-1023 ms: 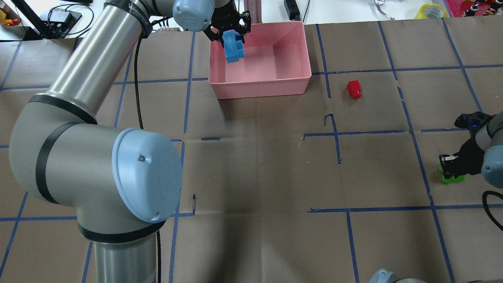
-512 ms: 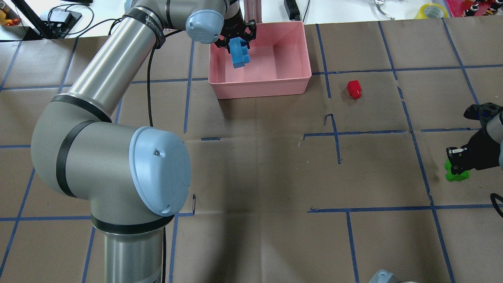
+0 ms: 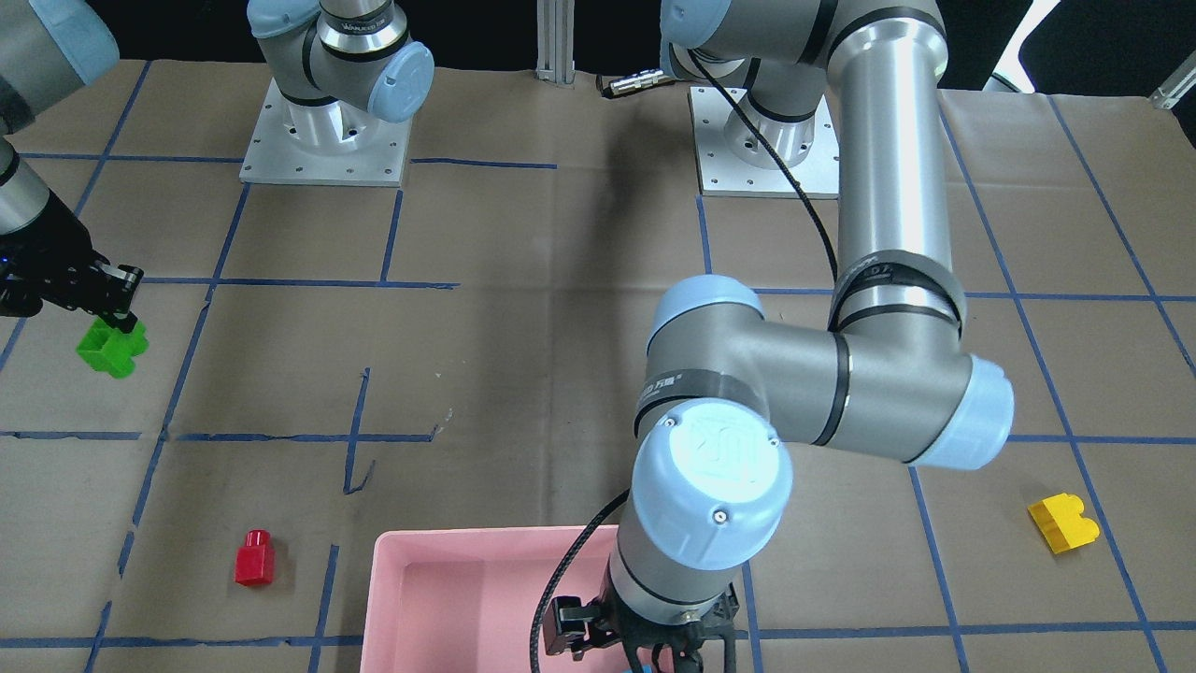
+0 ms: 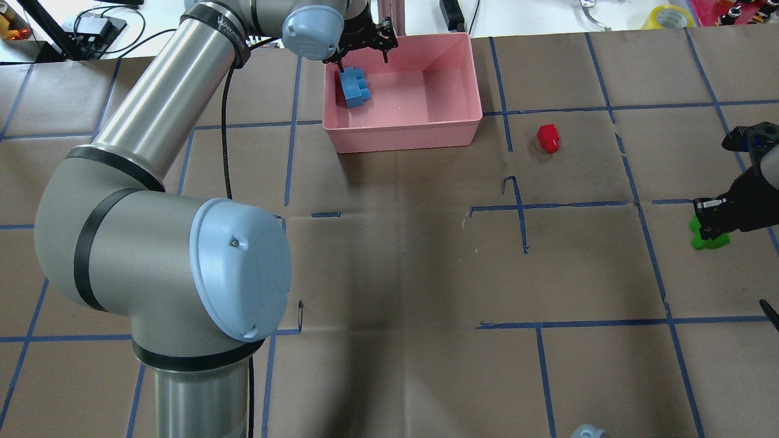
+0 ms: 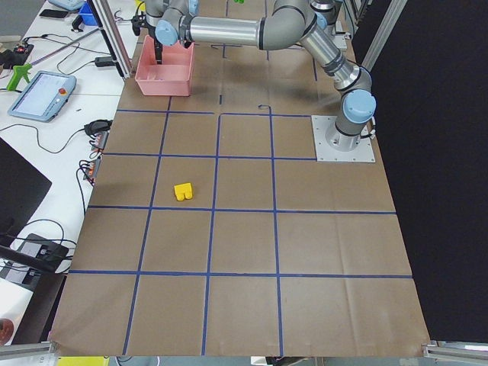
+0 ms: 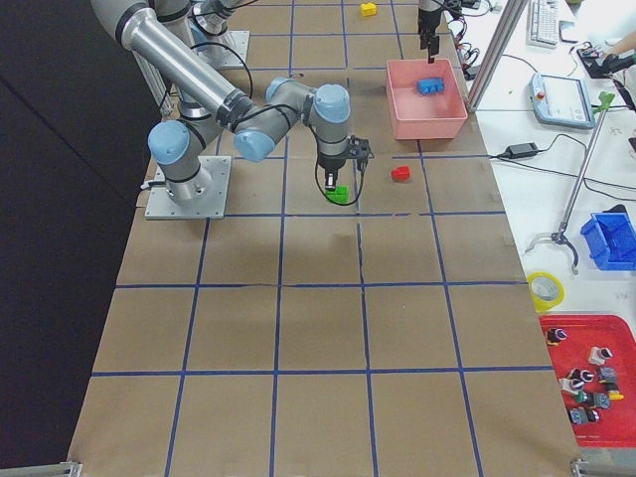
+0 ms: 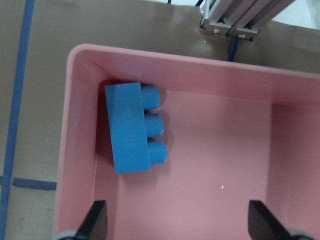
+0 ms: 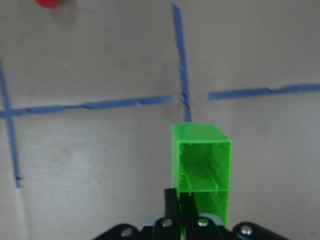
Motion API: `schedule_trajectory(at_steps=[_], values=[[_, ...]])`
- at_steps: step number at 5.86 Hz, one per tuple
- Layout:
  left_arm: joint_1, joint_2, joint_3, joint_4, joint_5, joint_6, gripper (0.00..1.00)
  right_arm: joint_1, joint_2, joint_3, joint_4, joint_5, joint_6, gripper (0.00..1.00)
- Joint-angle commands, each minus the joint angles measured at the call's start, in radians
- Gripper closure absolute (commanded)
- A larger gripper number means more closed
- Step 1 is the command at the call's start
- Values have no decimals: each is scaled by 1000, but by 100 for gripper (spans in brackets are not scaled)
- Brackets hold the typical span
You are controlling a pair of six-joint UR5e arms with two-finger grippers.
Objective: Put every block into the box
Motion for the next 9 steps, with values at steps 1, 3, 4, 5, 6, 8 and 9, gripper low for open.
schedule_trajectory(at_steps=[1, 3, 4, 5, 6, 8, 9], values=[[84, 126, -15, -143, 1, 102, 0, 148, 67, -84, -18, 289, 45, 98], [244, 179, -38, -209, -11, 257, 0, 318, 209, -270, -78, 434, 259, 98], [323, 199, -70, -211, -14, 349, 0, 394, 339, -430, -76, 435, 292, 98], [437, 202, -92, -211, -11, 455, 0, 470, 469, -584, -78, 435, 375, 97], [549, 184, -94, -222, -10, 498, 0, 506, 522, -622, -113, 430, 397, 95], [679, 149, -95, -223, -5, 587, 0, 517, 534, -628, -122, 417, 399, 12], [694, 126, -100, -225, -1, 588, 0, 517, 528, -624, -122, 418, 391, 1]])
